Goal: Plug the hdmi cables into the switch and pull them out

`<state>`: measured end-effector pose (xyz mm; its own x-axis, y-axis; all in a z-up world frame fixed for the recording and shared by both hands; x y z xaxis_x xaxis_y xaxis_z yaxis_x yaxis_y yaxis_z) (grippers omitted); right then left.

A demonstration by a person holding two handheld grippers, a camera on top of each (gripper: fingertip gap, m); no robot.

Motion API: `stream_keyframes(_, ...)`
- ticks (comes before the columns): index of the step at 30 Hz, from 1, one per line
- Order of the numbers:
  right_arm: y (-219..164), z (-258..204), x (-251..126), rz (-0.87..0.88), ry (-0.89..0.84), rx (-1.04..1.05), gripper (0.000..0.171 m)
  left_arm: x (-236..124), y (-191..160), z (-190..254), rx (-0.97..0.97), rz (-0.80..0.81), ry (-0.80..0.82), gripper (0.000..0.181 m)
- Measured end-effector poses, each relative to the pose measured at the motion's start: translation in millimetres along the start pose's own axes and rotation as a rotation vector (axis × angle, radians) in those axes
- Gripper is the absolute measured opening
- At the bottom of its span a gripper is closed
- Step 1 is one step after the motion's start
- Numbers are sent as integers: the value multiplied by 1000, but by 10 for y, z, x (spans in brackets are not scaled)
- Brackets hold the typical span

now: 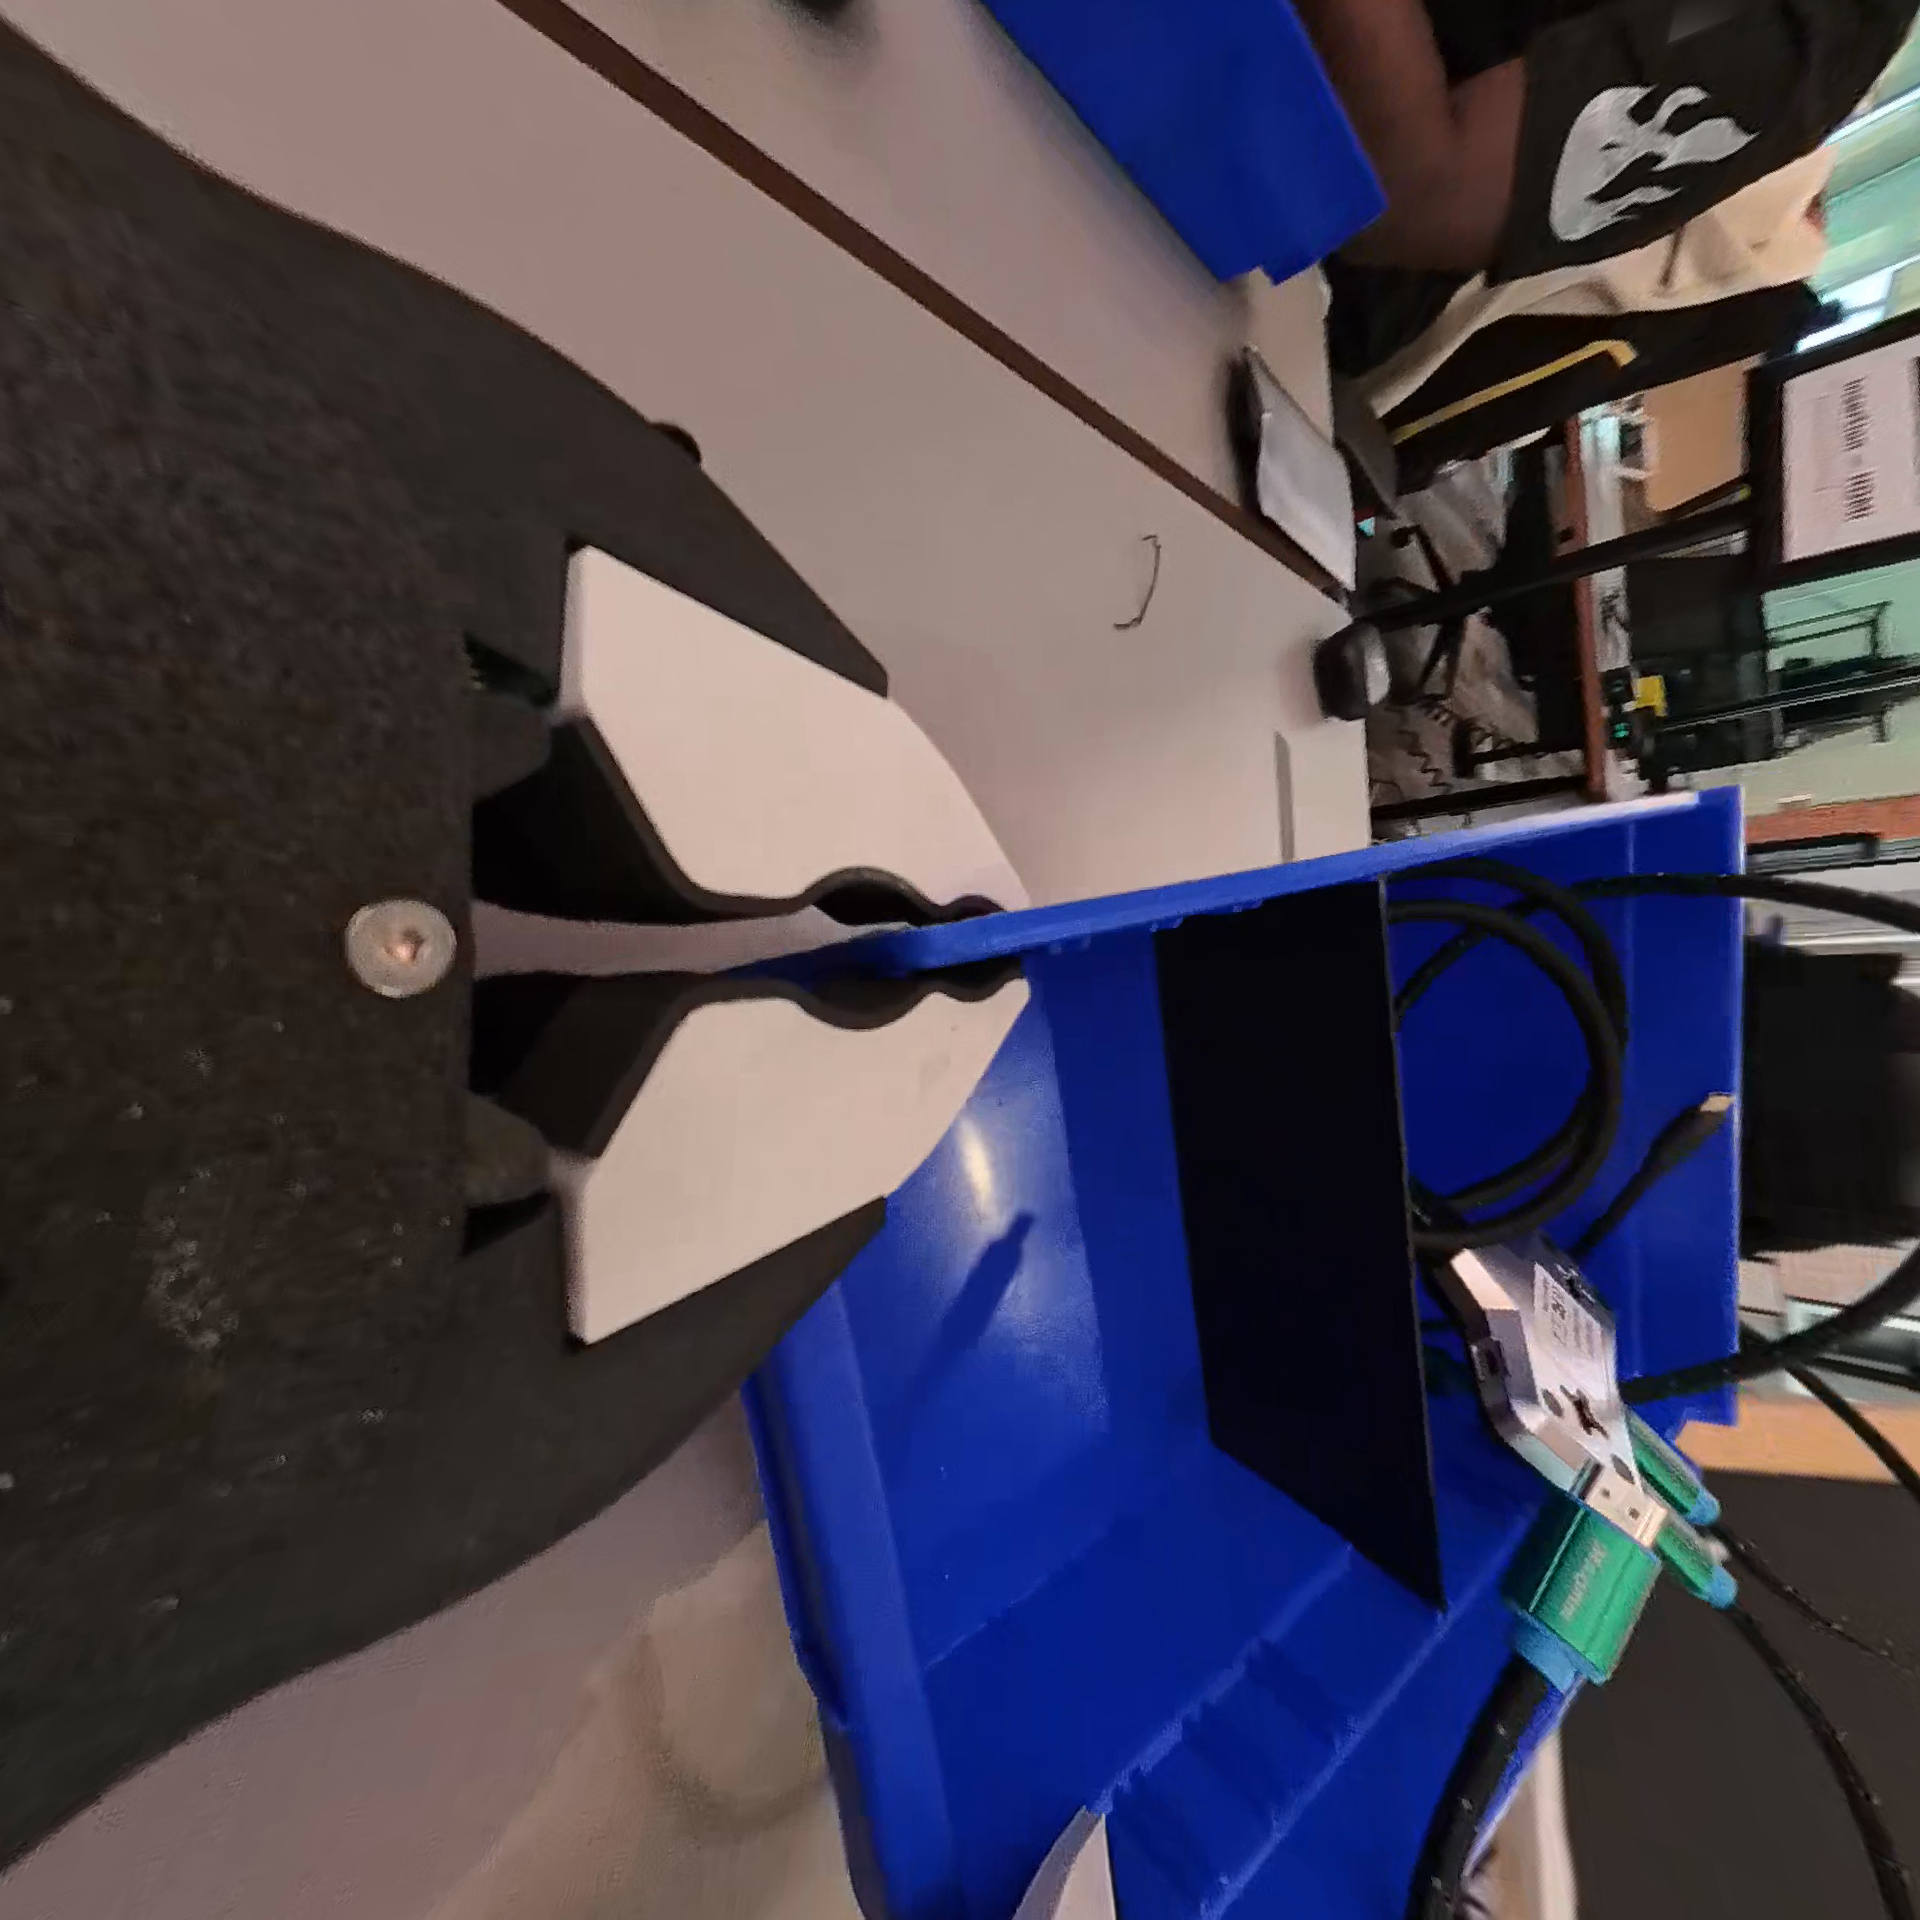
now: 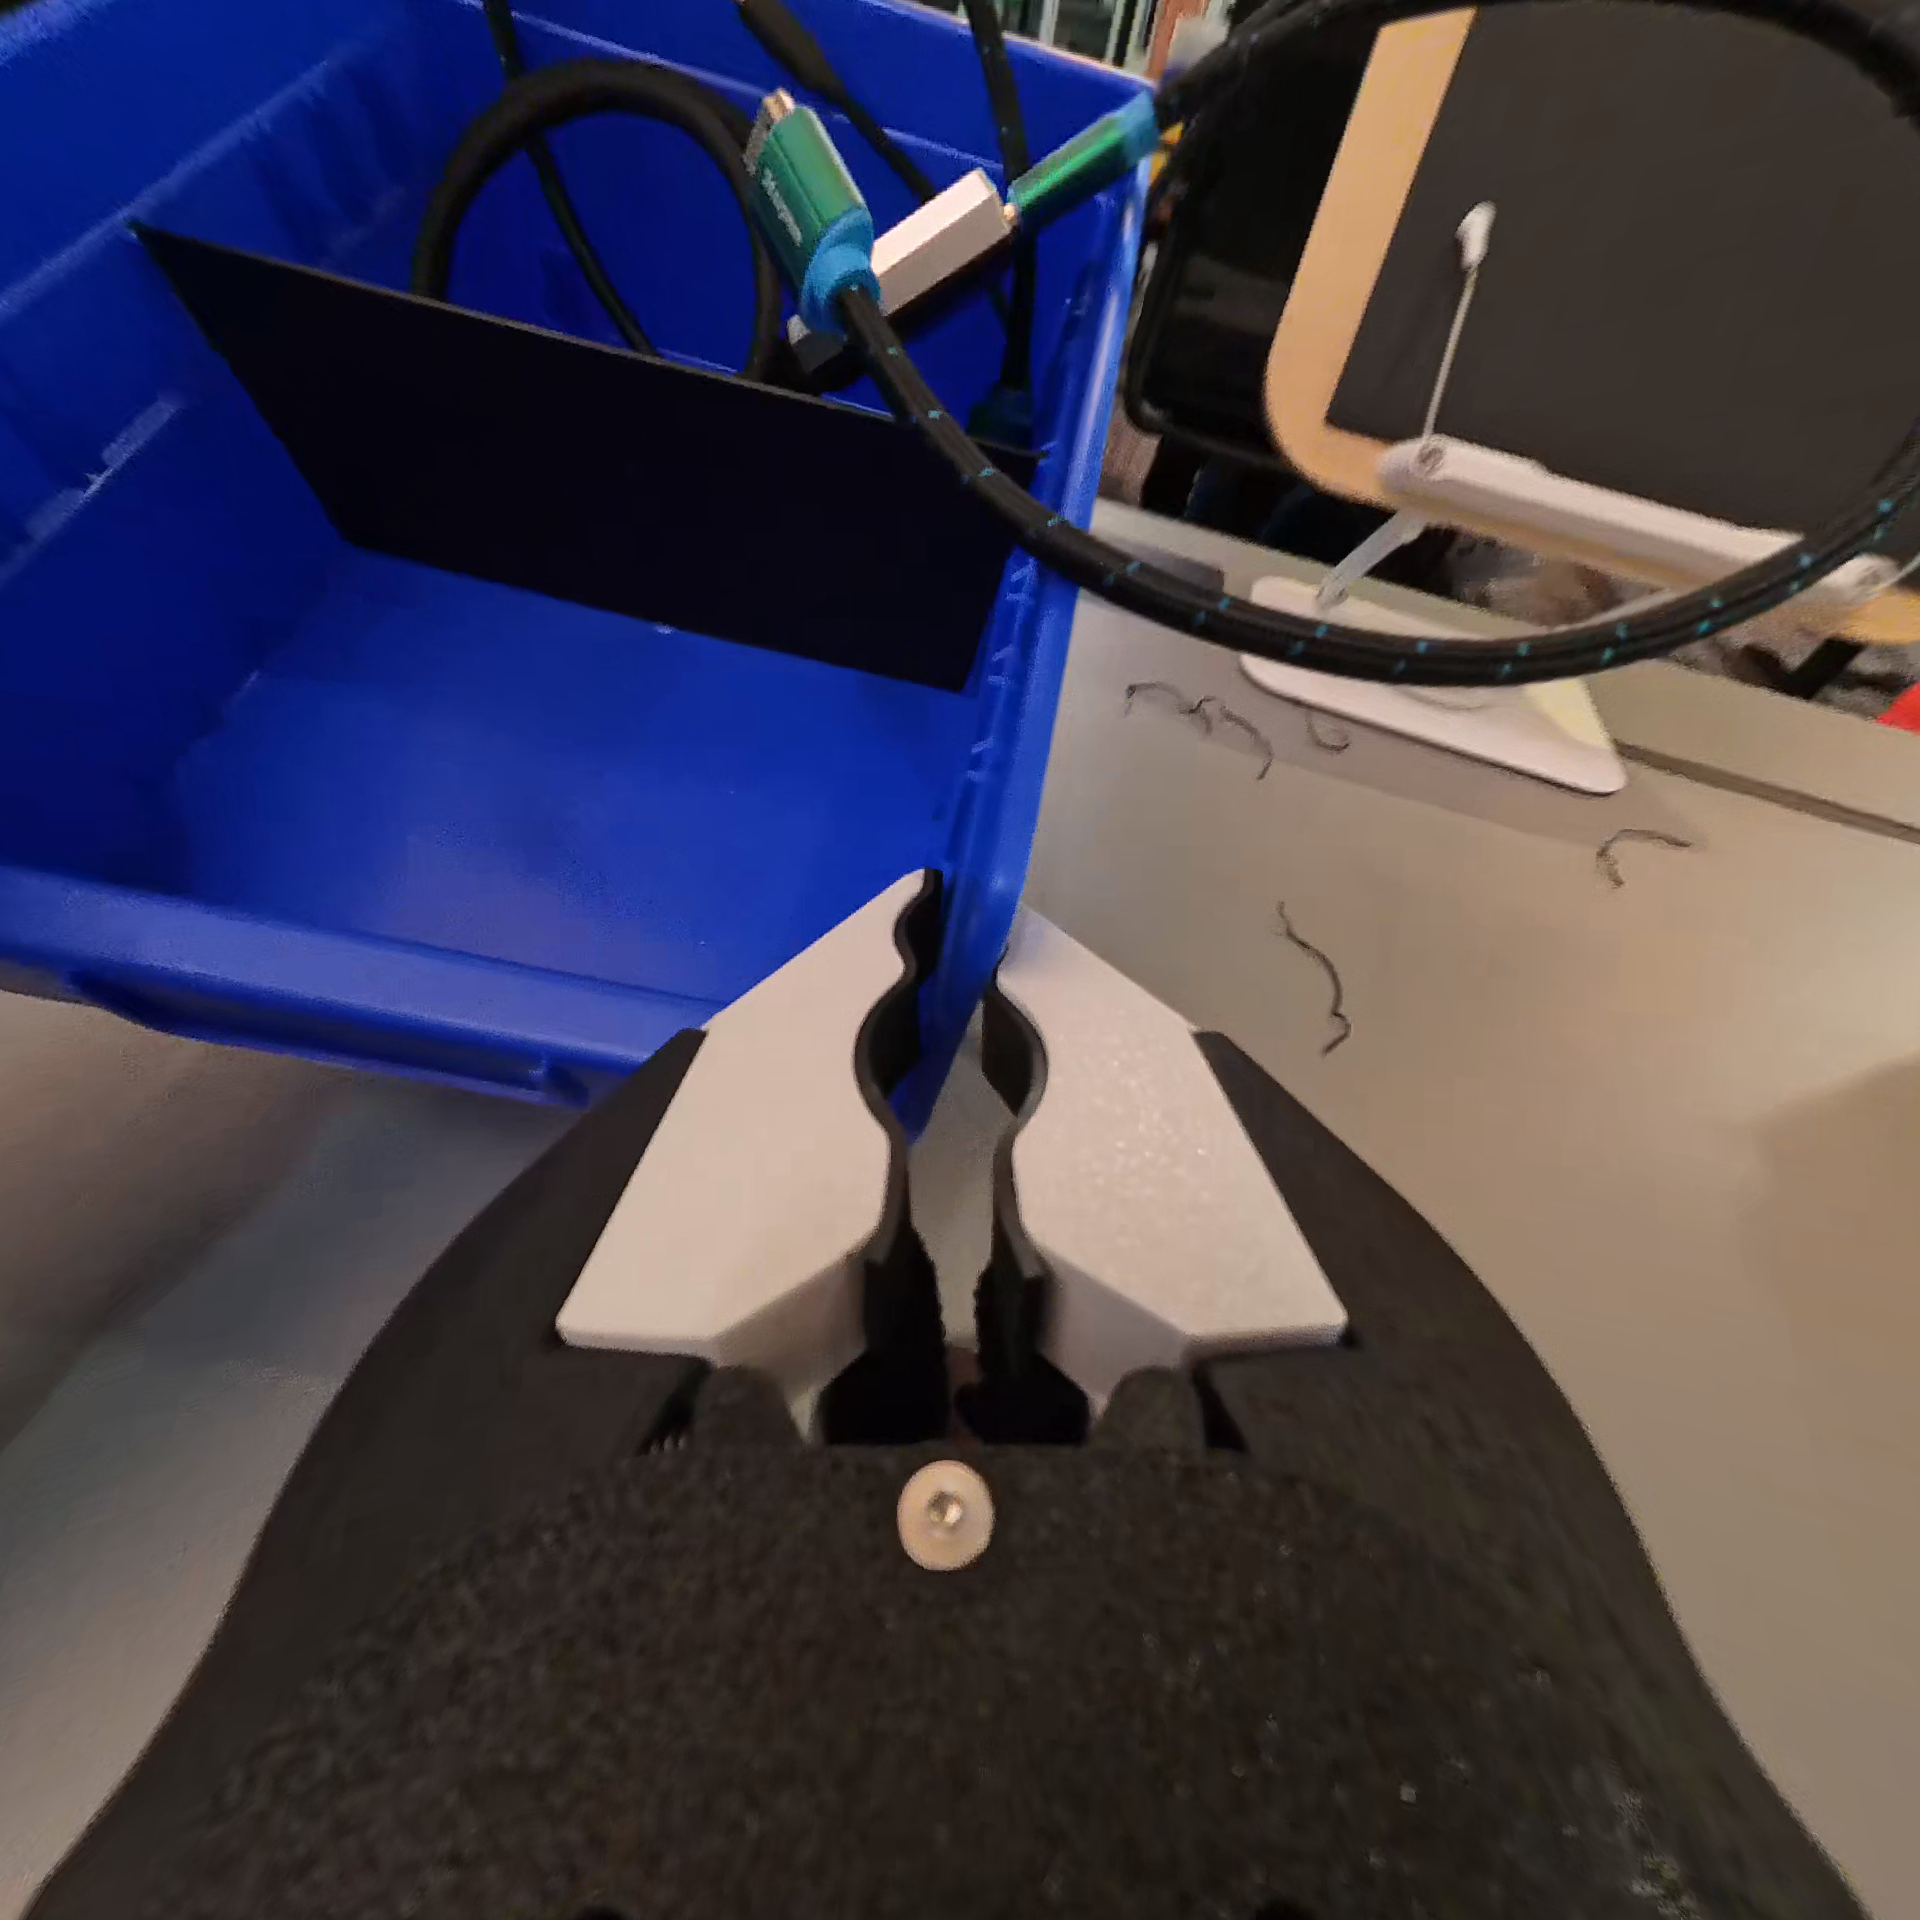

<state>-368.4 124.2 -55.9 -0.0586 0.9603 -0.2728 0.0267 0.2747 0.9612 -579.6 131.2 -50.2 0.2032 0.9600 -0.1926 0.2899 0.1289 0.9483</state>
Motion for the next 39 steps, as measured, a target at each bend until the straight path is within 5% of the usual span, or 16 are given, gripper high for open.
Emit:
stream_keyframes(7, -296, 131, 518, -208, 2, 9, 3, 628, -274, 50, 5, -248, -96, 4)
stream_keyframes(12, -321, 185, 657, -190, 96, 63, 8, 791, -289, 18, -23, -248, -88, 4)
stream_keyframes(21, -460, 531, 165, -282, 499, -5, 22, 824, -310, -88, -42, -238, -27, 12)
stream_keyframes(23, -527, 737, -18, -281, 524, -20, 23, 830, -304, -63, -67, -232, -42, 5)
stream_keyframes(27, -591, 1270, -366, -282, 523, -58, 26, 732, -193, -72, -6, -207, 23, 19)
stream_keyframes(32, -455, 2245, -721, -201, 365, 0, 27, 360, 134, -54, -107, -116, 81, 26)
stream_keyframes(35, -497, 2942, -951, -147, 262, 125, 27, 135, 228, 263, -178, -22, 11, 25)
stream_keyframes(39, -713, 3806, -1204, -126, 75, 218, 30, 79, -23, 1023, -202, -108, -210, 25)
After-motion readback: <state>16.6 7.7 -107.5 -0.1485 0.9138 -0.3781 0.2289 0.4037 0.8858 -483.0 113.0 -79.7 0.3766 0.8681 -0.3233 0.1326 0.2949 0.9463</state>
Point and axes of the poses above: each gripper's, where its closed fingertips meet, x out along the fingers, y out of its top, z = x × y across the jaws, the point moved 7 cm from there along -x, back along the fingers, and after that the axes turned 12 degrees about x, right-handed, at the moved point
